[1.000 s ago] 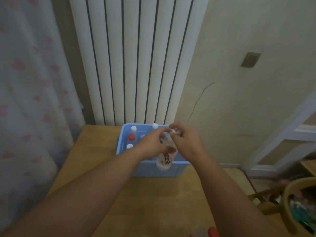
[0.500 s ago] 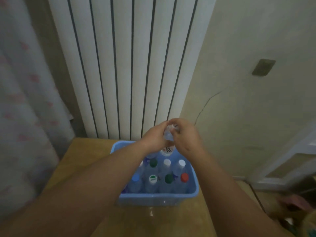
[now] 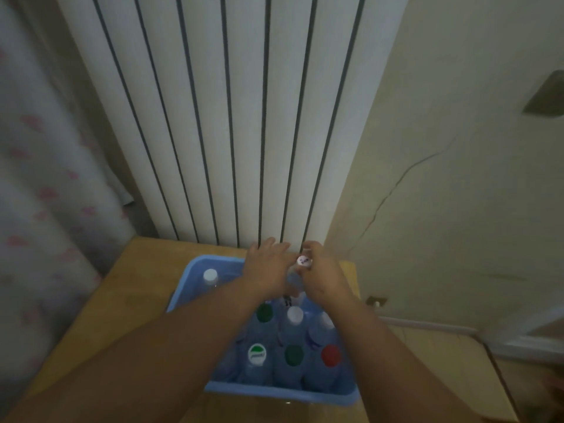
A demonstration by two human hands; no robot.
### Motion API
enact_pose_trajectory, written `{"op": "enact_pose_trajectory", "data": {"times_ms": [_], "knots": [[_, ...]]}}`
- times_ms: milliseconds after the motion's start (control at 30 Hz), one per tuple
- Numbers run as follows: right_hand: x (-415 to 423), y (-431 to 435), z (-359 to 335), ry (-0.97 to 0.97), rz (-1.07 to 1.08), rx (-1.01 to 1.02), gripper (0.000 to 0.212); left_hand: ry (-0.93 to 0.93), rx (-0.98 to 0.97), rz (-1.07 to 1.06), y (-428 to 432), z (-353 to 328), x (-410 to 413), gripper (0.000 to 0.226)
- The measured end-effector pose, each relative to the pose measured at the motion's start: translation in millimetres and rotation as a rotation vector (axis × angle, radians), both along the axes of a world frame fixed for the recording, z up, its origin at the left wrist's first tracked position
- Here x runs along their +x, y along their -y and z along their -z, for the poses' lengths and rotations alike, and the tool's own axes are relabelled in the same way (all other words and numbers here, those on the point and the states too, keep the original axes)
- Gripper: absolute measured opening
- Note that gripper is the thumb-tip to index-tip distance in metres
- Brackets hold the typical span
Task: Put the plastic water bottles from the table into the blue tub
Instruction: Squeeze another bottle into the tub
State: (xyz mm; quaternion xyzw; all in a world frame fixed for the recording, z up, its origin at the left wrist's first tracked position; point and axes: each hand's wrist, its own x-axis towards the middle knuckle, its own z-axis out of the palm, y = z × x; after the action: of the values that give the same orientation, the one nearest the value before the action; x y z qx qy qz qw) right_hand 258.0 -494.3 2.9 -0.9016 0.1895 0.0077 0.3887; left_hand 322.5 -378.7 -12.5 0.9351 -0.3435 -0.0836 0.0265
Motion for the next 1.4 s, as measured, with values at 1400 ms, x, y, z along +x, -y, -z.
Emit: {"op": "enact_pose_trajectory", "data": {"times_ms": [1400], "knots": [[-207.9, -133.9, -28.5, 0.026, 0.191, -0.167, 0.028, -0.406, -0.546, -0.089, -156.3, -23.3, -171.2, 0.045]]}}
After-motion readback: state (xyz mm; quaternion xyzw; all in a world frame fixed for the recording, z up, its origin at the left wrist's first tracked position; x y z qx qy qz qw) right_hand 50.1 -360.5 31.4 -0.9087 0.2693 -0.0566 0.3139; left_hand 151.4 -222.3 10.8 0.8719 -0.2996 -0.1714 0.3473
